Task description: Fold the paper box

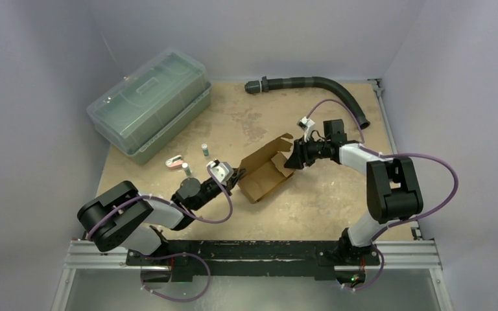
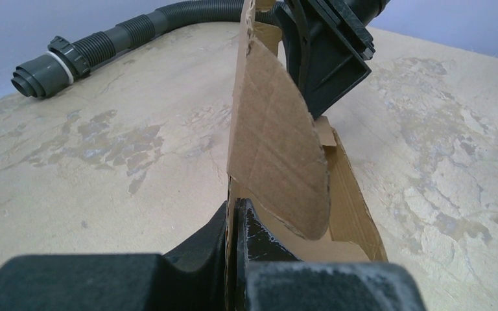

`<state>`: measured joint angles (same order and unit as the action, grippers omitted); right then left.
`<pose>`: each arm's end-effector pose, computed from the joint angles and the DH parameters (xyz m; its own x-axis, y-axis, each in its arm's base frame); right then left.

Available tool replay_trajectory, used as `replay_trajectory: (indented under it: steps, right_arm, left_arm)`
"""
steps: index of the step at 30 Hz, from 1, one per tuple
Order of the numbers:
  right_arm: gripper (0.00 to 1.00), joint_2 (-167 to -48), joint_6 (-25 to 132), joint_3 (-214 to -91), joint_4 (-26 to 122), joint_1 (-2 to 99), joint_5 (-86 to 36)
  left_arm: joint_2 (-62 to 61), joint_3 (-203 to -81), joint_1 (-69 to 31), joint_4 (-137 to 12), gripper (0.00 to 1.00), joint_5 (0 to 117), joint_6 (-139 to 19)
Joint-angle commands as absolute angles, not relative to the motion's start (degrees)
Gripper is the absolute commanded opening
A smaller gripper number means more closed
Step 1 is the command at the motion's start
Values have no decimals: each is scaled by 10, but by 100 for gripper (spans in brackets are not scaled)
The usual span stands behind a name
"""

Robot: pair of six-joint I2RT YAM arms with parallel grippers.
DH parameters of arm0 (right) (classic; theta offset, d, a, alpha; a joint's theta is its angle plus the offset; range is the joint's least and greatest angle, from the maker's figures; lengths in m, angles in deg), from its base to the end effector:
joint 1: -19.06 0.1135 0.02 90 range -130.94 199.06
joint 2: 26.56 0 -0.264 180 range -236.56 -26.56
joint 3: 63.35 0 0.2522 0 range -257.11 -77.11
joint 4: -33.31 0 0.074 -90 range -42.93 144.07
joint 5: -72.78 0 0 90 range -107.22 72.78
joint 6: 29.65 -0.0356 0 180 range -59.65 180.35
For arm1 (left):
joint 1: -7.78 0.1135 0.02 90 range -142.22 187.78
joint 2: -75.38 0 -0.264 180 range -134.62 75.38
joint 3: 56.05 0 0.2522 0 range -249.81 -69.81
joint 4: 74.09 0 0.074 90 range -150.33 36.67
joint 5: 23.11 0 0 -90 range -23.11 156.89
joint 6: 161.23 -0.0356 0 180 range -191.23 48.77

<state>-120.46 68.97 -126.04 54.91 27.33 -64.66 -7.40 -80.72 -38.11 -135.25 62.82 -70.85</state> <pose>0.3059 0.0710 0.1681 -0.6988 -0.2040 -0.6856 -0.6500 0.5813 0.4896 0.1579 -0.1665 0.1671 0.0320 -0.0425 -0.9986 0.7658 0.6431 -0.0028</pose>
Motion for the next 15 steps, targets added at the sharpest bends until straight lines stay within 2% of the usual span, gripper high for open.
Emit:
replay_trajectory:
  steps: [1, 15]
  right_arm:
    - [49, -1179, 691, -1266, 523, 278, -625]
    - [38, -1150, 669, -1244, 455, 281, -598]
  left_arm:
    - [-54, -826, -385, -1379, 0, 634, -695]
    - [-69, -840, -393, -1395, 0, 620, -677]
